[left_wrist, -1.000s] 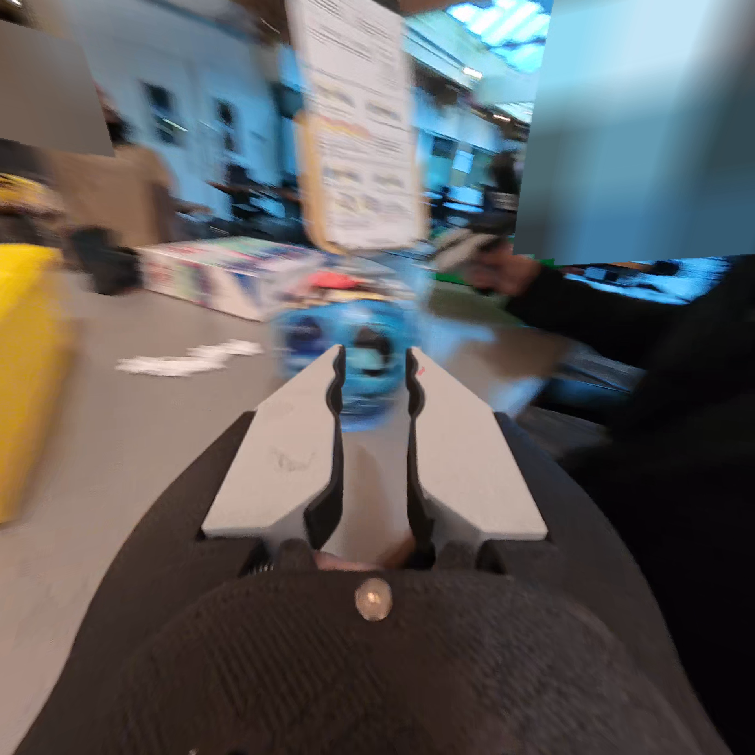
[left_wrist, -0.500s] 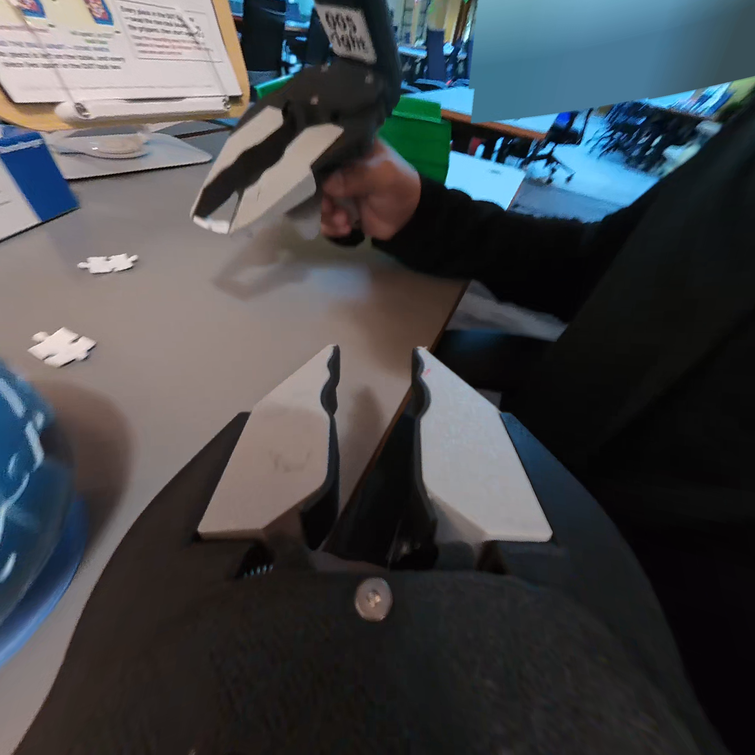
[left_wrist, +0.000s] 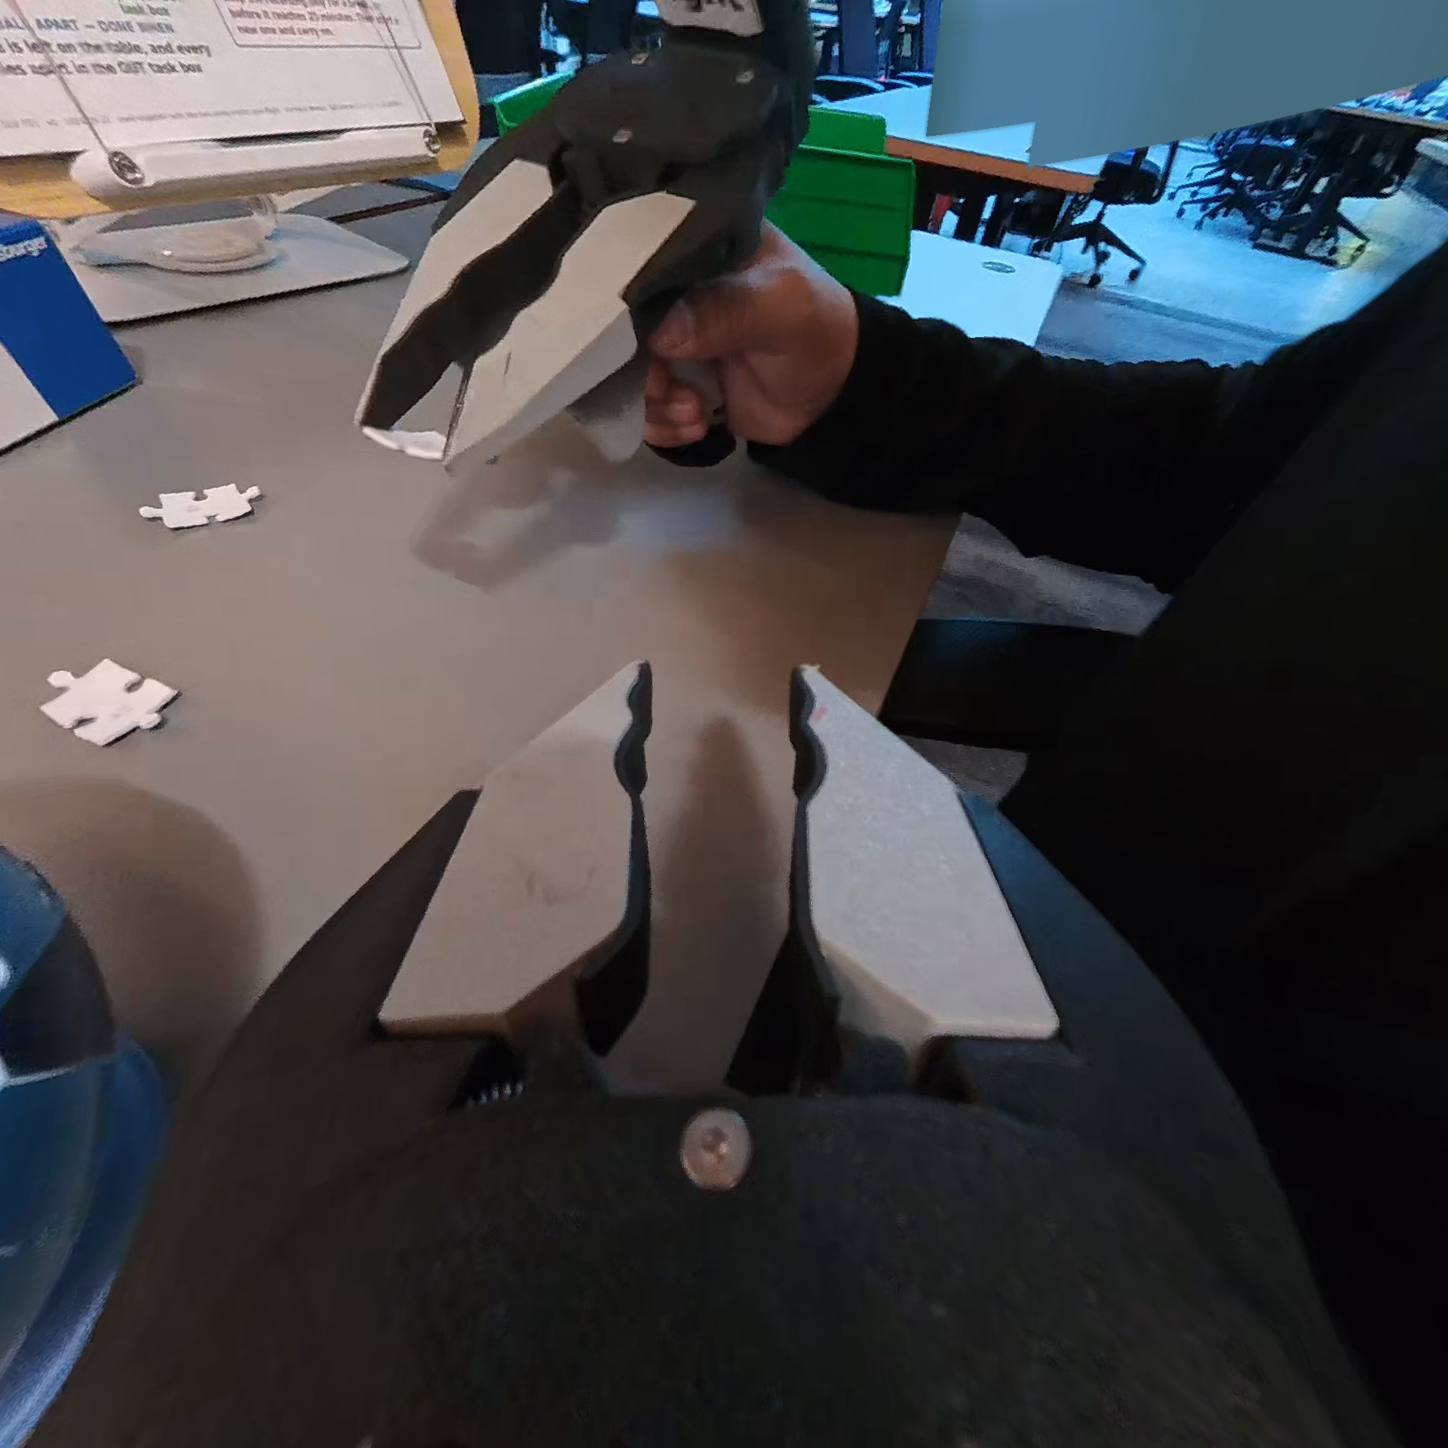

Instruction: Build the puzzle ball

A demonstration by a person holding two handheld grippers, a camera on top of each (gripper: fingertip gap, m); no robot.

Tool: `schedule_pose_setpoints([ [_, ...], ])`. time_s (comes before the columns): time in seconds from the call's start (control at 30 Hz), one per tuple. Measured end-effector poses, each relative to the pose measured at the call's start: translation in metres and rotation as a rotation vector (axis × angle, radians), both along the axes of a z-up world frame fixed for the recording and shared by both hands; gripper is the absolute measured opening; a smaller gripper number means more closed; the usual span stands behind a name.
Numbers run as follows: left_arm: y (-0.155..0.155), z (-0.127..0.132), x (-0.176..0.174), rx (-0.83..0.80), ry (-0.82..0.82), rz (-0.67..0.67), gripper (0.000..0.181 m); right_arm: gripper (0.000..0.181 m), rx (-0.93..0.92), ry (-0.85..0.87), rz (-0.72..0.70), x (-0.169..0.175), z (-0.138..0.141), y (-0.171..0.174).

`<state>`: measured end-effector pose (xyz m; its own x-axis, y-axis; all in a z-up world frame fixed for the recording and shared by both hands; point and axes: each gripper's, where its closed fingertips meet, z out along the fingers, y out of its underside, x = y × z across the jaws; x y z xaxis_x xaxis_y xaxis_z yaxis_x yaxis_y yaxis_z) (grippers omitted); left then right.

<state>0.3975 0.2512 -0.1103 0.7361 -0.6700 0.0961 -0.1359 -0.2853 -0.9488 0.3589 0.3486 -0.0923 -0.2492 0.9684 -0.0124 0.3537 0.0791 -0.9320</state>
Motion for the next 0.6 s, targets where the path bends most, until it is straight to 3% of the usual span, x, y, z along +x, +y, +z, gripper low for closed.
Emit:
schedule_pose_setpoints([
  [0.13, 0.022, -0.005, -0.009, -0.078, -0.013, 0.119, 0.032, 0.027, 0.043, 0.022, 0.019, -0.001, 0.003, -0.007],
  [0.27, 0.034, 0.007, -0.015, -0.143, -0.185, 0.159, 0.032, 0.027, 0.143, 0.042, 0.034, 0.004, 0.006, -0.010],
  [0.6, 0.045, 0.013, 0.005, -0.217, -0.305, 0.156, 0.032, 0.027, 0.425, 0.049, 0.101, 0.038, -0.010, -0.035],
])
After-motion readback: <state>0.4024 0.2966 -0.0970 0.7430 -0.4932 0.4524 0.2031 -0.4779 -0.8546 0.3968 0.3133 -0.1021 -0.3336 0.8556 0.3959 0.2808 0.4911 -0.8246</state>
